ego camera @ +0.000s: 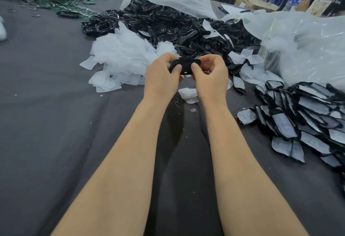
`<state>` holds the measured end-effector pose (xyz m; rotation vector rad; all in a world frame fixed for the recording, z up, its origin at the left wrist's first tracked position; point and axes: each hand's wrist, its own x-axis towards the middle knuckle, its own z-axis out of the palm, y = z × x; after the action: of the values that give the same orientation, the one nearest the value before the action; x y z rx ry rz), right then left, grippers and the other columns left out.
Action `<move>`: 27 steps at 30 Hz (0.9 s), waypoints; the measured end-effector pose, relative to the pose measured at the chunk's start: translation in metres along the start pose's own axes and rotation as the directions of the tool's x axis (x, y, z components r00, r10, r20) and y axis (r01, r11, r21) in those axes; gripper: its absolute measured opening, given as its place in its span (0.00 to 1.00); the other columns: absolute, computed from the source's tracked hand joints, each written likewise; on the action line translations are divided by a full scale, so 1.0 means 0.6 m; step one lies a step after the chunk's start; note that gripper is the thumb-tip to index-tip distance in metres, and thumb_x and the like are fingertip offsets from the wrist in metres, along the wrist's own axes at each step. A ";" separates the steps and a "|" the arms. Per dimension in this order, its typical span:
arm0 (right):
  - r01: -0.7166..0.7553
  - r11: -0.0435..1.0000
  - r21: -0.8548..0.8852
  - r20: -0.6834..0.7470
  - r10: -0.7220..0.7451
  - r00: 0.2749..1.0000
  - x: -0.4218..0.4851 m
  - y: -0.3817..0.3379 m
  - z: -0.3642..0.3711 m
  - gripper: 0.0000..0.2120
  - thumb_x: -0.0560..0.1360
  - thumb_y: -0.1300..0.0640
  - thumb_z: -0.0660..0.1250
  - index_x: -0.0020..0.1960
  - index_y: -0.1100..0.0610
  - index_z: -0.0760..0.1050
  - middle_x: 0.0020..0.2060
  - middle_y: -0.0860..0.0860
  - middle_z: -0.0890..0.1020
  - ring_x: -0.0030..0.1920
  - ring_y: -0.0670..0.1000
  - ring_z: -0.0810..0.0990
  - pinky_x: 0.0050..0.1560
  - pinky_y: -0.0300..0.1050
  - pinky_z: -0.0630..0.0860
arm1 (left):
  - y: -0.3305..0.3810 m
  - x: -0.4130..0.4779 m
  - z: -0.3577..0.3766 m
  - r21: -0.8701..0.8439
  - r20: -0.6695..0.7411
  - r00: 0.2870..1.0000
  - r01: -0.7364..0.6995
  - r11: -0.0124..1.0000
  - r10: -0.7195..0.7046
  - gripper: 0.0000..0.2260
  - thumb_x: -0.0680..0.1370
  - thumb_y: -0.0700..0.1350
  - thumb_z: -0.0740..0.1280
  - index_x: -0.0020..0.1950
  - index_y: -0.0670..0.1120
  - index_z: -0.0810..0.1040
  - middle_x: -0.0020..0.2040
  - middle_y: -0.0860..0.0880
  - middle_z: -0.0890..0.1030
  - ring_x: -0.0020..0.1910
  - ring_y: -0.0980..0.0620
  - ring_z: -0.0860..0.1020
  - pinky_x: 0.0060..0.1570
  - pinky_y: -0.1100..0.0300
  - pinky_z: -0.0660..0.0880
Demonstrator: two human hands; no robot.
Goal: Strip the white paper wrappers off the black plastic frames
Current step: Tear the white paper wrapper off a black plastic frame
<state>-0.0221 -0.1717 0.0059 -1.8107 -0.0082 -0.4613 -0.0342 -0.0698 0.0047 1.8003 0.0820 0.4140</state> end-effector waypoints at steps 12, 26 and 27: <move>-0.038 0.700 -0.714 0.243 0.298 0.923 0.019 -0.021 -0.049 0.14 0.71 0.48 0.73 0.50 0.57 0.79 0.39 0.49 0.80 0.47 0.51 0.78 0.47 0.43 0.73 | 0.007 0.008 -0.013 -0.332 -0.109 0.975 0.150 0.931 -0.196 0.05 0.80 0.37 0.62 0.54 0.45 0.73 0.34 0.48 0.78 0.24 0.62 0.75 0.30 0.69 0.74; -0.201 0.949 -0.245 0.223 0.257 0.940 0.020 -0.012 -0.041 0.04 0.74 0.64 0.68 0.48 0.58 0.78 0.35 0.50 0.79 0.34 0.46 0.78 0.46 0.45 0.79 | 0.000 0.006 -0.007 -0.310 -0.066 0.978 0.168 0.936 -0.197 0.04 0.80 0.39 0.63 0.49 0.48 0.74 0.35 0.49 0.80 0.28 0.60 0.78 0.34 0.66 0.77; -0.212 0.955 -0.208 0.223 0.257 0.940 0.020 -0.014 -0.041 0.04 0.75 0.65 0.67 0.45 0.57 0.78 0.33 0.50 0.79 0.32 0.45 0.78 0.43 0.43 0.79 | 0.000 0.007 -0.007 -0.312 -0.070 0.978 0.166 0.935 -0.197 0.04 0.80 0.39 0.63 0.51 0.47 0.74 0.35 0.49 0.80 0.28 0.60 0.78 0.33 0.66 0.77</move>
<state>-0.0204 -0.1947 0.0225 -2.0087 0.0801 -0.0638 -0.0316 -0.0650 0.0066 1.4522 0.2404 0.3621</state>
